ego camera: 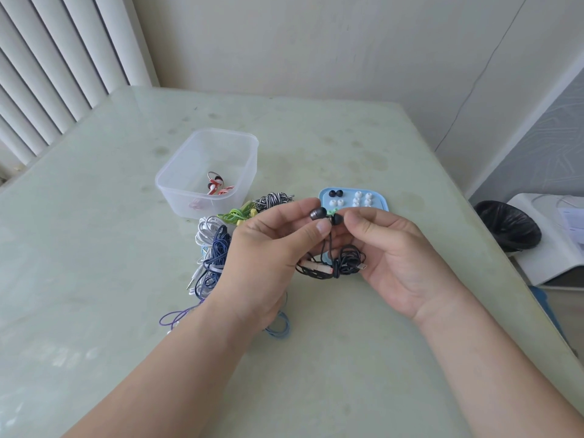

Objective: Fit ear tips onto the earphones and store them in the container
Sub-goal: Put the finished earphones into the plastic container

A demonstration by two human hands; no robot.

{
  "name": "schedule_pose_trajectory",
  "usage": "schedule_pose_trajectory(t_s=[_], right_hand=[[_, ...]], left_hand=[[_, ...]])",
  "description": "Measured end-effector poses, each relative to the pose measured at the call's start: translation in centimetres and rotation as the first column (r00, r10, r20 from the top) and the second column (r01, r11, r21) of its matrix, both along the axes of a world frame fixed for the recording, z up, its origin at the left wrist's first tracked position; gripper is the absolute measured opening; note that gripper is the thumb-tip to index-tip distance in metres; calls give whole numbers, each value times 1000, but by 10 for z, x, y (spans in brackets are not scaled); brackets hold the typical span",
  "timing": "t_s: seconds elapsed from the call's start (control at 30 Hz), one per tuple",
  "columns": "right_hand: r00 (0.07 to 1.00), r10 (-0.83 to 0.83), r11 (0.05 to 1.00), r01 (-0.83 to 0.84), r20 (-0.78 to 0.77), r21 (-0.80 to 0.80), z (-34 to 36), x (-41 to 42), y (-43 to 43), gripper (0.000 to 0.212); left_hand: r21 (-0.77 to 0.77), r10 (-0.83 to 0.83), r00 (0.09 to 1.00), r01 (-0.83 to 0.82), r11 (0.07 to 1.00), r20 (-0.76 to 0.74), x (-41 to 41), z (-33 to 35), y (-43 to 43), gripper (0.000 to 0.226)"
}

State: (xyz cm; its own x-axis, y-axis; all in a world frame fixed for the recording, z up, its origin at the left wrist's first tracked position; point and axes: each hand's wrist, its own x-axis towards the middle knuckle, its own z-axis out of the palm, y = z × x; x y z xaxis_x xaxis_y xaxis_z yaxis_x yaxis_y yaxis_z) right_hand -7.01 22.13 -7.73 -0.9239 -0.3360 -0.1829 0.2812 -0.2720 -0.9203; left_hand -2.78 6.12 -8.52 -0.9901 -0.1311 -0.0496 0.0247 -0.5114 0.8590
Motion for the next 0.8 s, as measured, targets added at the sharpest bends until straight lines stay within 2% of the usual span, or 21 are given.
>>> schedule_pose_trajectory(t_s=[0.17,0.3,0.53,0.8], right_hand=[[992,-41,997,49,-120,61,0,2,-2,17],[969,-67,991,92,-237,97,-3,0,-1,17],[975,-46,993,68,-218,94,-3,-1,2,25],[984,-61,995,72,-165,63,-4,-2,2,23]], left_hand=[[-75,12,1000,-12,997,-1,0,-1,0,26],[-71,-2,1000,3,997,10,0,0,-1,24],[-58,17,1000,-17,998,-1,0,0,0,25],[-54,43,999,-43,998,-7,-1,-3,0,26]])
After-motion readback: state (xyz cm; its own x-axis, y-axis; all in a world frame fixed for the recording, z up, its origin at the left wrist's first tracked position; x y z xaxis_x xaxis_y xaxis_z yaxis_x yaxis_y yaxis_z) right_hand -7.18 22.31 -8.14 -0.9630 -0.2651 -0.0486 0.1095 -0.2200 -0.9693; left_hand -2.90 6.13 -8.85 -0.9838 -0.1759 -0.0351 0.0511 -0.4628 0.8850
